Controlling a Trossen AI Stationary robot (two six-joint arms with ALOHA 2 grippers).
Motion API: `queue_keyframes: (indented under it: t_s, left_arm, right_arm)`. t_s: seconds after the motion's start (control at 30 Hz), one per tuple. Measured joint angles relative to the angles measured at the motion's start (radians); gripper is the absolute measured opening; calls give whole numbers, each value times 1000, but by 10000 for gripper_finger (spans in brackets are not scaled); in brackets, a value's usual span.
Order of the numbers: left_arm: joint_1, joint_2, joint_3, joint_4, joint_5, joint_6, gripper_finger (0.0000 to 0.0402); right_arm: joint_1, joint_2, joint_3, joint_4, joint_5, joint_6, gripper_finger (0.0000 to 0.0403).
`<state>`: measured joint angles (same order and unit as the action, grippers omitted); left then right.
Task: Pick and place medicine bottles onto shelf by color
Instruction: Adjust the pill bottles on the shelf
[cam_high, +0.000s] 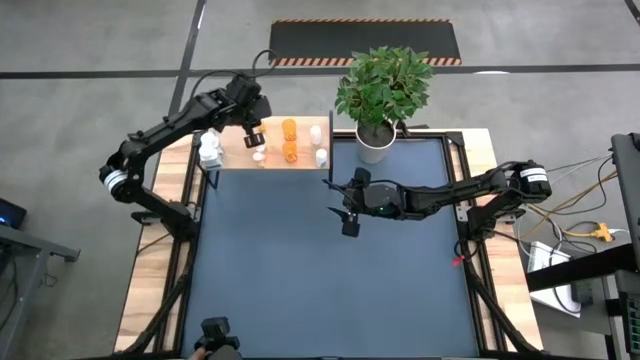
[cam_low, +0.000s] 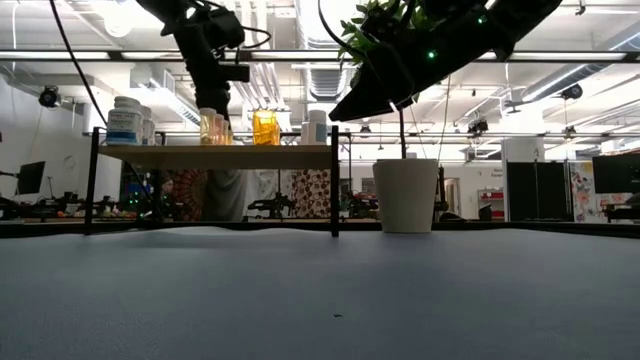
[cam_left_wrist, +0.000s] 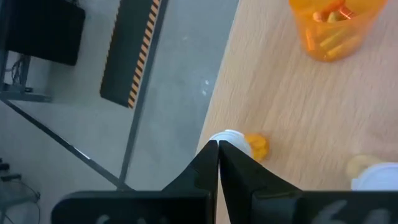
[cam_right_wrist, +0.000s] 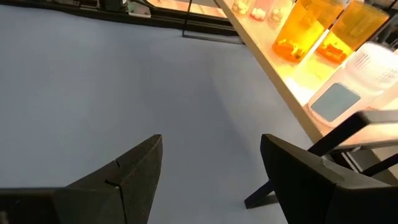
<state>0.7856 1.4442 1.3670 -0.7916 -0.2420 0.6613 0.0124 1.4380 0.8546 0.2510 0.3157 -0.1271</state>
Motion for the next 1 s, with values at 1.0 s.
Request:
queue_keyframes:
  t_s: [1.0]
  left_arm:
    - [-65, -32, 2, -73, 51, -30, 0]
  right_arm:
    - [0, 0, -1, -12, 0, 4, 260]
